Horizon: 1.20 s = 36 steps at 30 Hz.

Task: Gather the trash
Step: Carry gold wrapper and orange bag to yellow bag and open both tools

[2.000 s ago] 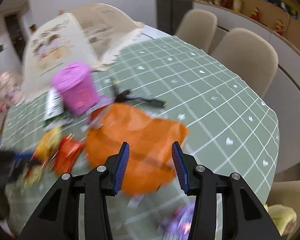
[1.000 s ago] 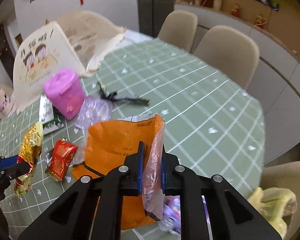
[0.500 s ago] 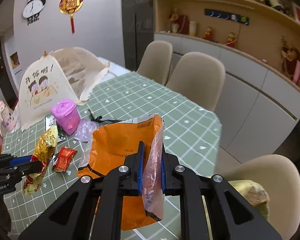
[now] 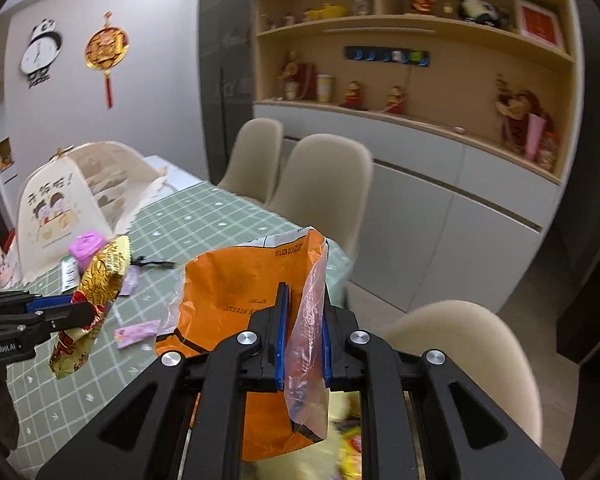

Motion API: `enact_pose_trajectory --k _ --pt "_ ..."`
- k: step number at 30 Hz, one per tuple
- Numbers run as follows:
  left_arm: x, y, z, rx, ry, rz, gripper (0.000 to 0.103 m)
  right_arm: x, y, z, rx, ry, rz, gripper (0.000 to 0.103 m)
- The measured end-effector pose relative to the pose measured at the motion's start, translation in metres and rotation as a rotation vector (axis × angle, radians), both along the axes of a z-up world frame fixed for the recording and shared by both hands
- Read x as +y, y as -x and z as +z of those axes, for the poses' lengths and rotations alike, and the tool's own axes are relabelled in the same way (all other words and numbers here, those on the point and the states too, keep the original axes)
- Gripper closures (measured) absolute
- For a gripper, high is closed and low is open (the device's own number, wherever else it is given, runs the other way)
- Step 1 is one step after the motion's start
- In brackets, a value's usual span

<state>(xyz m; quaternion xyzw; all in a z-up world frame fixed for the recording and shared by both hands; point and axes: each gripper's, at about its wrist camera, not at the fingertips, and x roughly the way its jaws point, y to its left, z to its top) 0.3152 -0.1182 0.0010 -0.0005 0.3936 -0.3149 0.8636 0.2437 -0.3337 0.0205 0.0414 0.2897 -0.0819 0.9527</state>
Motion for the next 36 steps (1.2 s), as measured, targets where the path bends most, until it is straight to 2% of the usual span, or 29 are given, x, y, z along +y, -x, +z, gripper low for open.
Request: enact_pose_trajectory --k 10,15,25,28,30,32,36 --pt "-0.132 0.044 -0.008 -0.017 -0.03 -0.184 0.075 -0.104 0.068 -0.016 0.006 0.012 -0.147 0.089" --pt "-0.175 0.057 -0.02 0.0 -0.052 -0.223 0.075 -0.139 0.082 -0.029 0.029 0.009 -0.168 0.089" --pt "-0.214 0.052 -0.047 0.079 -0.087 -0.23 0.075 -0.169 0.083 -0.055 0.053 -0.032 -0.154 0.089" --pt "-0.216 0.047 -0.056 0.13 -0.049 -0.236 0.074 -0.169 0.078 -0.063 0.065 -0.049 -0.141 0.089" --pt "-0.211 0.039 -0.061 0.184 0.009 -0.228 0.07 -0.168 0.076 -0.068 0.072 -0.054 -0.132 0.089" --pt "-0.204 0.03 -0.065 0.222 0.041 -0.199 0.061 -0.167 0.072 -0.072 0.079 -0.055 -0.124 0.089" --pt "-0.191 0.025 -0.062 0.211 0.044 -0.16 0.058 -0.16 0.065 -0.081 0.097 -0.062 -0.105 0.089"
